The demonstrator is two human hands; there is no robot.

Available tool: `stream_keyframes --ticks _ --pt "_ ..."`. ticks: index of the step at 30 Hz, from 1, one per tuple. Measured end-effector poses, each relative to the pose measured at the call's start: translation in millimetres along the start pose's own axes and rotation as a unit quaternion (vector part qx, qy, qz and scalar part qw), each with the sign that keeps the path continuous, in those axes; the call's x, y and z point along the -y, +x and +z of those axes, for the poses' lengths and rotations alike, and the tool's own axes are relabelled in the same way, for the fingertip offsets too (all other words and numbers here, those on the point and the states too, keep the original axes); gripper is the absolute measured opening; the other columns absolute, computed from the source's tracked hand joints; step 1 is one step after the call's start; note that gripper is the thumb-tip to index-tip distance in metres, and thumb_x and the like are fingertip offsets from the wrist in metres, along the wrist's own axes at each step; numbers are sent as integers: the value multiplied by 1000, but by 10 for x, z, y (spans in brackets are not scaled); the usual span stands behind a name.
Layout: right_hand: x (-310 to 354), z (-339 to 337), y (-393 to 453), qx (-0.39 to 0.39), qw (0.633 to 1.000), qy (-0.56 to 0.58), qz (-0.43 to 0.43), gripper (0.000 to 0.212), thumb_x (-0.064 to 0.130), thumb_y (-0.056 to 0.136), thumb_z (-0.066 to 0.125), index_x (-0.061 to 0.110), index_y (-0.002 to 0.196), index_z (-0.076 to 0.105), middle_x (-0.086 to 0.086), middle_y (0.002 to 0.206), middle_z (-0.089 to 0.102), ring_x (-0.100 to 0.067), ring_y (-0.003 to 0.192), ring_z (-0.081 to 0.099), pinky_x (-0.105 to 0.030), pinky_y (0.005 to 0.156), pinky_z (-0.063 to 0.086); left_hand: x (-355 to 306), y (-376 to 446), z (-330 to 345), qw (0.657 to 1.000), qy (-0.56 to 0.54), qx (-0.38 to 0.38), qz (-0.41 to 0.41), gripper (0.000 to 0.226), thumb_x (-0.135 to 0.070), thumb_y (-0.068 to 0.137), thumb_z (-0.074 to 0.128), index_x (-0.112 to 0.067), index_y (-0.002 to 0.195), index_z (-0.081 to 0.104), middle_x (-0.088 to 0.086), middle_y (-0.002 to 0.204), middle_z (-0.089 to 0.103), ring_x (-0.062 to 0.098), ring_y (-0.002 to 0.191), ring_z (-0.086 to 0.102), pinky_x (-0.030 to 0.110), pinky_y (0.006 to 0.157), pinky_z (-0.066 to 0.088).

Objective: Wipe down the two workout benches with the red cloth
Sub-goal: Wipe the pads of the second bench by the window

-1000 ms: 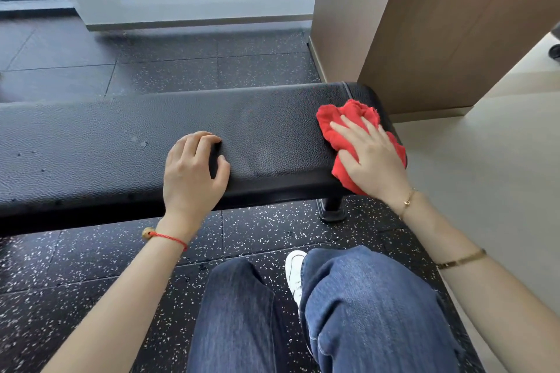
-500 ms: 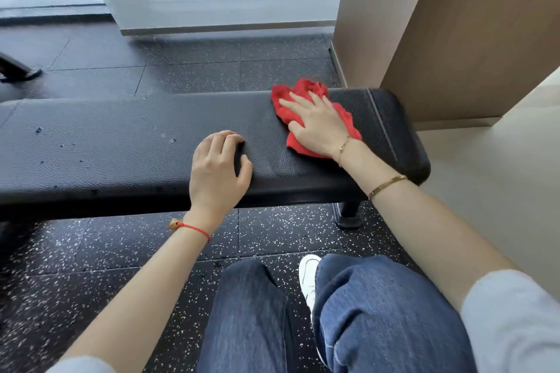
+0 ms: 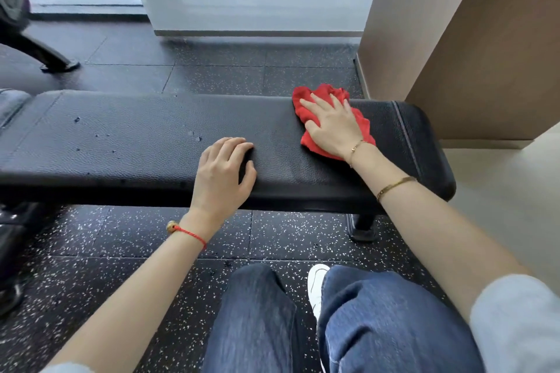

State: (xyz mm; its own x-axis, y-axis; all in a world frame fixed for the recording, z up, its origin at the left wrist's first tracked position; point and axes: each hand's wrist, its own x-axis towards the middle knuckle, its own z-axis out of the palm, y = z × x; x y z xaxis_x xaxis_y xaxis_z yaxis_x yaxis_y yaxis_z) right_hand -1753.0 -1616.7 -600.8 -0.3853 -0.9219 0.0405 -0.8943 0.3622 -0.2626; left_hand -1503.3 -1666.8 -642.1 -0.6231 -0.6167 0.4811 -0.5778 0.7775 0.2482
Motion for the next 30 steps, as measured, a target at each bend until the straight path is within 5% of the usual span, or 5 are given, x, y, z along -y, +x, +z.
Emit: stream_keyframes --ticks 7,16,30 --pt "320 95 -744 0 982 23 -186 55 30 90 53 34 144 43 12 155 34 -21 148 20 -40 122 7 -2 -11 43 999 18 -34 7 30 -22 91 52 -11 116 65 5 122 64 30 118 56 44 104 41" --pt "5 16 -585 -10 1000 -1 12 53 34 95 44 37 147 35 11 159 25 -24 149 15 -44 122 2 -1 -26 20 1000 9 -28 3 31 -25 92 51 -12 117 64 4 122 63 27 118 54 42 104 40" --pt "217 88 -125 8 999 22 -41 54 34 94 43 38 148 34 13 159 24 -22 149 12 -44 122 0 8 4 57 999 30 -24 11 31 -25 91 49 -13 116 64 3 122 63 28 116 56 43 101 41"
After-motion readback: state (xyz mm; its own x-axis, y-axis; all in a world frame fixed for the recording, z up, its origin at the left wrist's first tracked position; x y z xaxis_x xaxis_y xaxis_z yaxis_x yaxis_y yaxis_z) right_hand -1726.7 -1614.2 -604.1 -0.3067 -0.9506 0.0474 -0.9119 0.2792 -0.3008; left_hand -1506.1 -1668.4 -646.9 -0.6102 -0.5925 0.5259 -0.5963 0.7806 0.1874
